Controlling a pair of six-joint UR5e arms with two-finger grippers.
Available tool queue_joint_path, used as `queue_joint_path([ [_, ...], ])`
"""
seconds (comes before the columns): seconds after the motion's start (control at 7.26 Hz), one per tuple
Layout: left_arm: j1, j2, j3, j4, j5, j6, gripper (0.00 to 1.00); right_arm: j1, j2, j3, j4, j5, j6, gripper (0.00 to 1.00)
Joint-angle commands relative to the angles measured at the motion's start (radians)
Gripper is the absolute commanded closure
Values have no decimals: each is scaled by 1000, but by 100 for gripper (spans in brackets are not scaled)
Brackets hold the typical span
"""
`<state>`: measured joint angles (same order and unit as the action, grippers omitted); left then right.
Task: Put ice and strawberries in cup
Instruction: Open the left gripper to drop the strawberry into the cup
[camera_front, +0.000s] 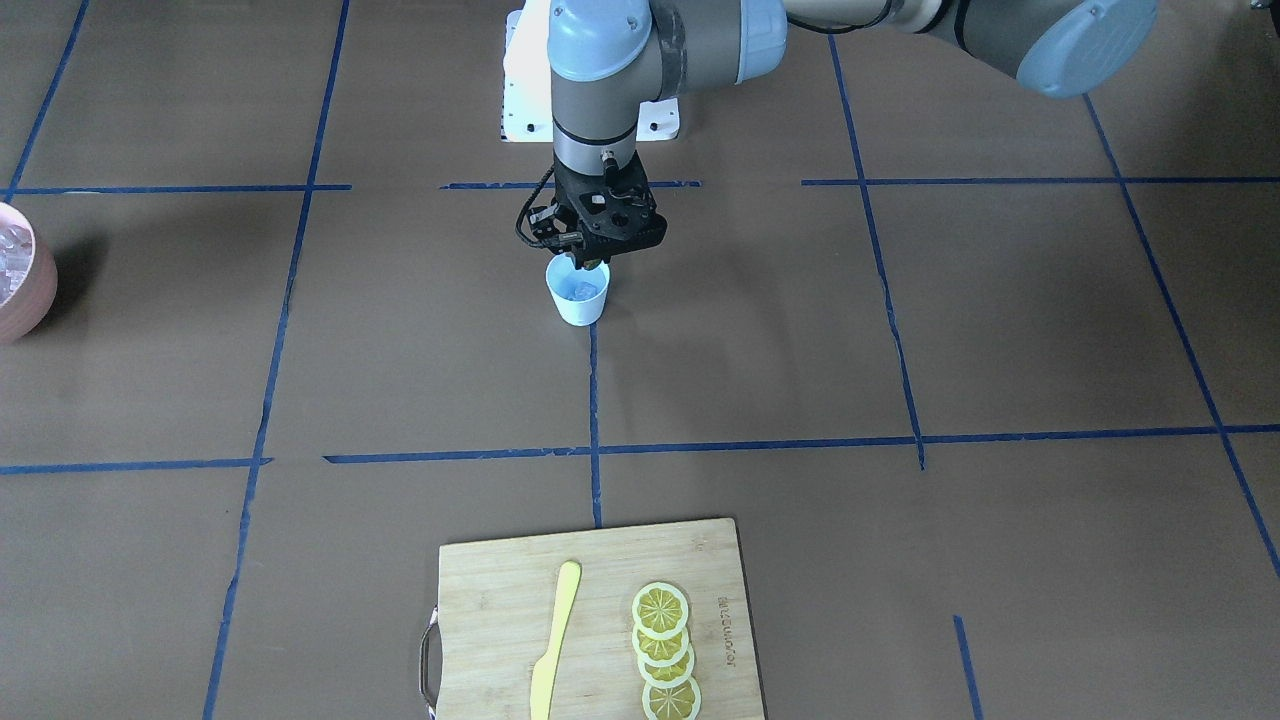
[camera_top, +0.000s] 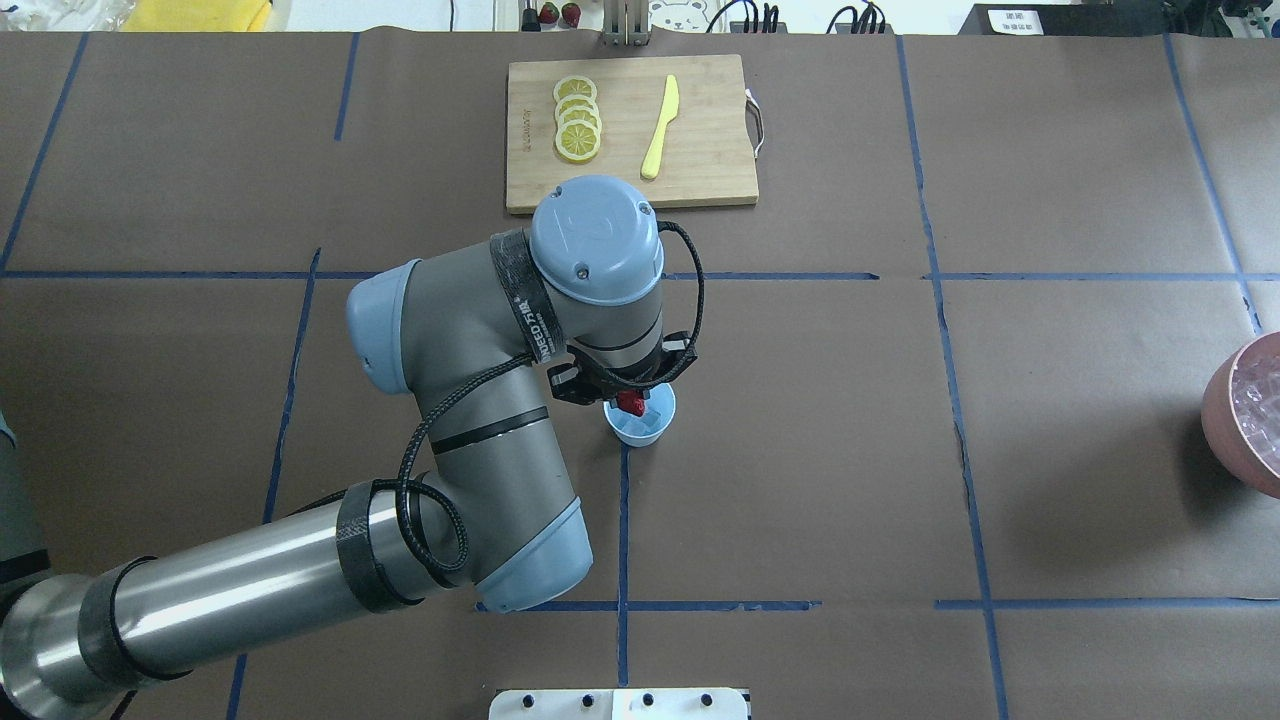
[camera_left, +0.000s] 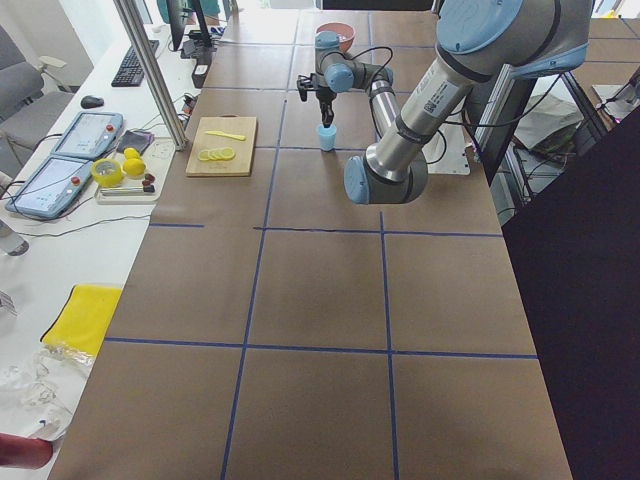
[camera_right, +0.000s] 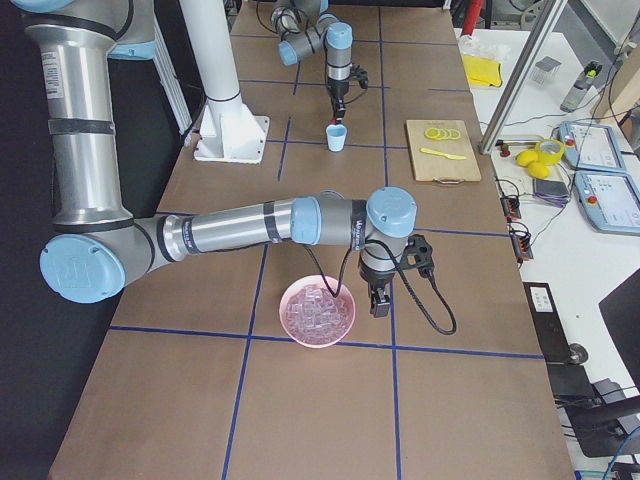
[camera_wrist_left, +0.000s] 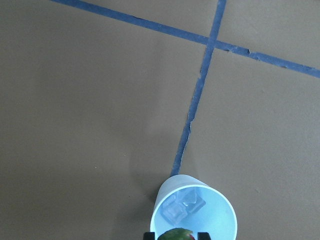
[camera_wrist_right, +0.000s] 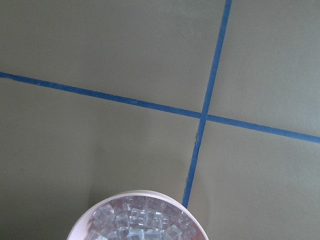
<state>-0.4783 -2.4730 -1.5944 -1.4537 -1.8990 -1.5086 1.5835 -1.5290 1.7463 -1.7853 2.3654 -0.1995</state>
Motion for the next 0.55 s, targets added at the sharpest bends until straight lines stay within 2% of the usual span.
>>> queue_joint_path([
  [0.0,7,-1,5,-8,0,-7,94,12,-8,1,6,0,3,1],
  [0.14,7,-1,1,-14,0,-8,51,12,-8,1,7,-2,0,1],
  [0.28,7,9,4,-64,1,1,1,13,-8,2,14,-2,-1,1],
  [0.41,7,17,1,-71,1,1,0,13,-8,6,14,-3,0,1],
])
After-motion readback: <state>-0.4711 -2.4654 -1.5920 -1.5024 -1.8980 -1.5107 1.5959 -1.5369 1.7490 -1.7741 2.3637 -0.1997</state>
